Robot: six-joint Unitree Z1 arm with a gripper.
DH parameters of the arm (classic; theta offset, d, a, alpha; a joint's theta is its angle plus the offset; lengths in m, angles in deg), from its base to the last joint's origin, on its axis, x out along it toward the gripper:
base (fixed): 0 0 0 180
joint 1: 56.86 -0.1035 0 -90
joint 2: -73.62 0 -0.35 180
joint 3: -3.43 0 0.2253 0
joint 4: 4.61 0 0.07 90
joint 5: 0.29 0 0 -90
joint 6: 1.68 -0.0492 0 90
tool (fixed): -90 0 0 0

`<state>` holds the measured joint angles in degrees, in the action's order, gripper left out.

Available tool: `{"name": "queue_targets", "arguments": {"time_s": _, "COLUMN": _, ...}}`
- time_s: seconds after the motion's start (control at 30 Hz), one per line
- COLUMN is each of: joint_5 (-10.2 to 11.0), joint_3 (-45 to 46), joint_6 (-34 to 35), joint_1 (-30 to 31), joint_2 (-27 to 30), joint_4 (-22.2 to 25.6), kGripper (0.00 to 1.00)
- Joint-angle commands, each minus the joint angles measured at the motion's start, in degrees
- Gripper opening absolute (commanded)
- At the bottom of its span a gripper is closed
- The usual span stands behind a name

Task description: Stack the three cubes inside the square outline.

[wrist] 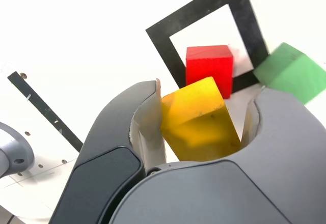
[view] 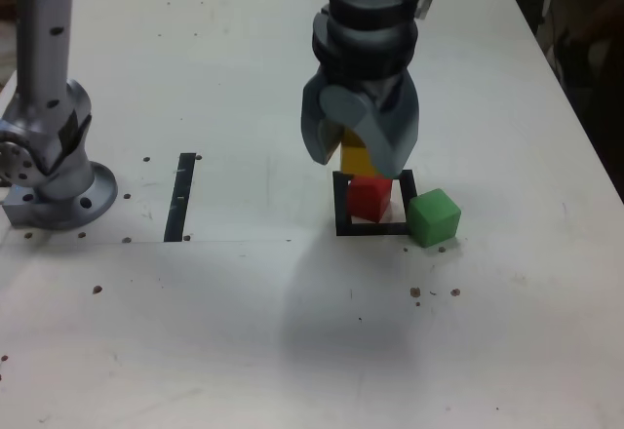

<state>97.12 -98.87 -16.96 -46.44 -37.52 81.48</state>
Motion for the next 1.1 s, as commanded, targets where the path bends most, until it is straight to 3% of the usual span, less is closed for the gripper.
{"name": "queue_targets", "arguments": {"time_s": 0.0, "joint_5": 0.2, "joint_3": 0.0, "joint_6": 0.0, "joint_1": 0.3, "joint_2": -0.1, "joint_4": -0.3, "kGripper": 0.03}}
{"name": "queue_targets", "arguments": {"time_s": 1.07, "joint_5": -0.8, "joint_3": 1.3, "joint_6": -0.4, "joint_1": 0.6, "joint_2": -2.7, "joint_4": -4.5, "kGripper": 0.07}}
